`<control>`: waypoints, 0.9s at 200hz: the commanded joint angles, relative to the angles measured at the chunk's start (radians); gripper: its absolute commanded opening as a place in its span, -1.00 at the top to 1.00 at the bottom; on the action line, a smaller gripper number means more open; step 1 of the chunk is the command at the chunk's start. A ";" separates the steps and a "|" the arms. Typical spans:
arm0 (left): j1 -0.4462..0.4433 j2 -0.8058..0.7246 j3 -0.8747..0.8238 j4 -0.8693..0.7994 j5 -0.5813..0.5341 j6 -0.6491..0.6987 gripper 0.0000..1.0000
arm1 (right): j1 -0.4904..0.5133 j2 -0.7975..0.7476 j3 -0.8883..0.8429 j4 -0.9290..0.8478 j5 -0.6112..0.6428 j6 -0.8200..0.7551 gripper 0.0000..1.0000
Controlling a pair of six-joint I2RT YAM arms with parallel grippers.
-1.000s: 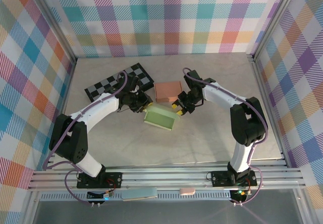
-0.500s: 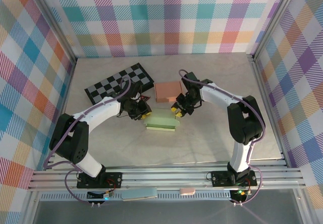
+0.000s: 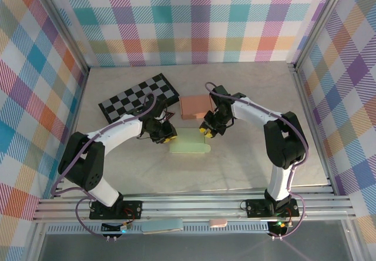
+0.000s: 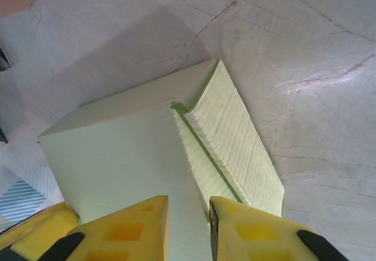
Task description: Fold the paper box
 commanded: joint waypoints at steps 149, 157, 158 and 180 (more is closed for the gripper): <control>-0.012 0.042 -0.009 -0.052 -0.011 0.073 0.32 | 0.046 -0.023 -0.043 -0.029 0.002 -0.244 0.13; -0.012 0.042 -0.010 -0.048 -0.010 0.073 0.32 | 0.046 -0.020 -0.049 -0.027 0.005 -0.247 0.15; -0.012 0.041 -0.011 -0.047 -0.010 0.073 0.32 | 0.046 -0.020 -0.049 -0.028 0.005 -0.248 0.15; -0.013 0.039 -0.018 -0.040 -0.009 0.073 0.35 | 0.048 -0.017 -0.063 -0.035 0.029 -0.265 0.16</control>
